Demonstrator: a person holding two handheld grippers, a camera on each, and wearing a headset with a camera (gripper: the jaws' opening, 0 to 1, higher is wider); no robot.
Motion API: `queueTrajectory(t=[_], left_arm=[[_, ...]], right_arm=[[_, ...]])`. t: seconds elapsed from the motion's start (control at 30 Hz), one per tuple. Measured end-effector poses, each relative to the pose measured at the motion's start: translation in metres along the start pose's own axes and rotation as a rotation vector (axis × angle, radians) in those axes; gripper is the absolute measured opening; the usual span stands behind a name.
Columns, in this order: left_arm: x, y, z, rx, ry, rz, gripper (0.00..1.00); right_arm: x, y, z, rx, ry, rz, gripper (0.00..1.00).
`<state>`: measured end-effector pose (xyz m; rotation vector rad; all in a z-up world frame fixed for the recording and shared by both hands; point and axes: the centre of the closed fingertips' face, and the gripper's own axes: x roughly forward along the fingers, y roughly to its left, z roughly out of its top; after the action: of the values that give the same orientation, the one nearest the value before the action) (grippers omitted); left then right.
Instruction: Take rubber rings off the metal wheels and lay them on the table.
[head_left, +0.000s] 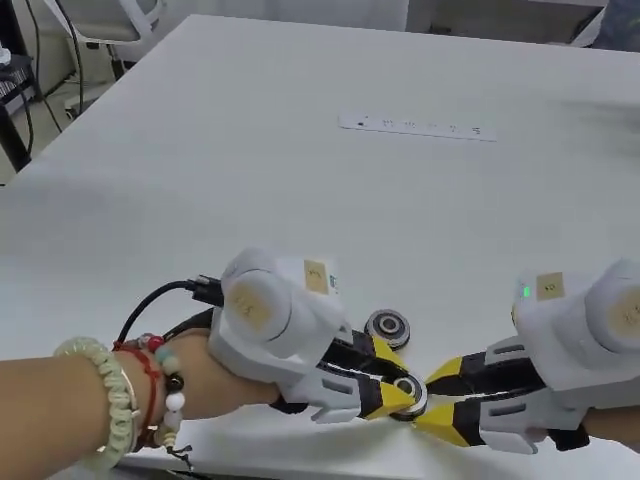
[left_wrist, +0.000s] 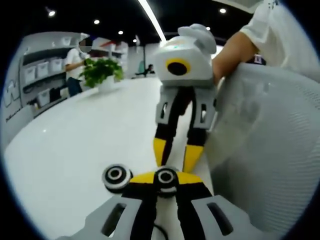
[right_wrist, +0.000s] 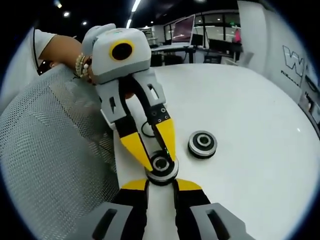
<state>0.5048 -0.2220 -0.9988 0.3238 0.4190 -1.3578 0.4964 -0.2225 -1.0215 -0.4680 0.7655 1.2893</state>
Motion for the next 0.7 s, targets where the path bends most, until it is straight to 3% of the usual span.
queueTrajectory(t=[0.2,0.5,0.53,0.57,0.6,0.7], left_arm=[[0.0003,0.0002,0.0000,-0.002,-0.005,0.001,0.15],[0.0010,0.0002,-0.0003,-0.004,-0.007,0.005,0.15],[0.0010,0.0001,-0.0004,-0.005,-0.008,0.004,0.15],[0.0010,0.0001,-0.0006,-0.005,-0.008,0.005,0.15],[0.0010,0.0001,-0.0006,-0.004,-0.009,0.005,0.15],[0.0011,0.0001,-0.0008,-0.003,-0.010,0.006,0.15]], right_arm=[[-0.0019,-0.0015,0.0009,0.013,-0.013,0.002,0.12],[-0.0025,-0.0011,0.0005,-0.031,-0.007,0.003,0.10],[-0.0030,-0.0074,-0.0038,-0.079,0.024,-0.029,0.04],[-0.0022,-0.0070,0.0000,-0.122,0.001,-0.029,0.01],[-0.0014,-0.0034,-0.0008,-0.063,0.003,-0.014,0.01],[-0.0027,-0.0045,-0.0007,-0.071,0.003,-0.017,0.01]])
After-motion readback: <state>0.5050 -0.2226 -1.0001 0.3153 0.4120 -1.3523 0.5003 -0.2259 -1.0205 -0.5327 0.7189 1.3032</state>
